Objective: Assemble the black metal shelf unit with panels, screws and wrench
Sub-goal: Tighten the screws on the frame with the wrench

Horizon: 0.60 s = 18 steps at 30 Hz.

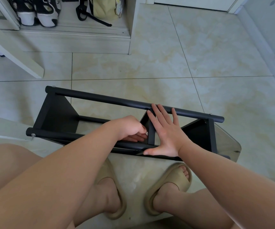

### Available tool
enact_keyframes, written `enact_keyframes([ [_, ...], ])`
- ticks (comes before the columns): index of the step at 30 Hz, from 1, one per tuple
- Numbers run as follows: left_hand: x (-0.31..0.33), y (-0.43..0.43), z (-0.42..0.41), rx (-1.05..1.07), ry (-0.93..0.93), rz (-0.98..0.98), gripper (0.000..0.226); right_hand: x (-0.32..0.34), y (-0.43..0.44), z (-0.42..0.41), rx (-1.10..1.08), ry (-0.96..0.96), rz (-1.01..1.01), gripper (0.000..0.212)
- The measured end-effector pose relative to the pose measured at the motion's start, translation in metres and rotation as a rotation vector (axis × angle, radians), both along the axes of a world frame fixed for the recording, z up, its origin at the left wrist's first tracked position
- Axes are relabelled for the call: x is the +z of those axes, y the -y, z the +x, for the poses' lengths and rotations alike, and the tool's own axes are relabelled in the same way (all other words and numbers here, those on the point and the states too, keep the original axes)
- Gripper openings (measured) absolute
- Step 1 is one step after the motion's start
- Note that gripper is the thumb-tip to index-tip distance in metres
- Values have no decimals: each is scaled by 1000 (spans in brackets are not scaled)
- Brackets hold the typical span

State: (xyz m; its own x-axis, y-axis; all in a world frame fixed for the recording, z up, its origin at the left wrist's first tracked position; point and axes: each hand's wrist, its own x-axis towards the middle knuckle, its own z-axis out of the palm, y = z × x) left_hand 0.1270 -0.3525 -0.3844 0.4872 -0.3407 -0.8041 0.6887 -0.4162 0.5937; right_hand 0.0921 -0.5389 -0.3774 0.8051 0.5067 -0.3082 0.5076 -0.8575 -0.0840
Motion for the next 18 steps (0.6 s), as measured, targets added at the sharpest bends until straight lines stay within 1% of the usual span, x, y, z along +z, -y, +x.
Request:
enact_keyframes([
  [2,2,2,-1,47,48,19,9,0,0,0,2,1,-2,136],
  [3,2,3,-1,63,84,27,10,0,0,0,2,1,-4,136],
  [6,1,3,-1,95,162,31,23,0,0,0,1,-2,-6,135],
  [12,5,0,0,145,127,8,23,1,0,0,2,-5,2,135],
  [18,7,-6,0,35,109,49,19,1,-1,-1,5,-5,-13,135],
])
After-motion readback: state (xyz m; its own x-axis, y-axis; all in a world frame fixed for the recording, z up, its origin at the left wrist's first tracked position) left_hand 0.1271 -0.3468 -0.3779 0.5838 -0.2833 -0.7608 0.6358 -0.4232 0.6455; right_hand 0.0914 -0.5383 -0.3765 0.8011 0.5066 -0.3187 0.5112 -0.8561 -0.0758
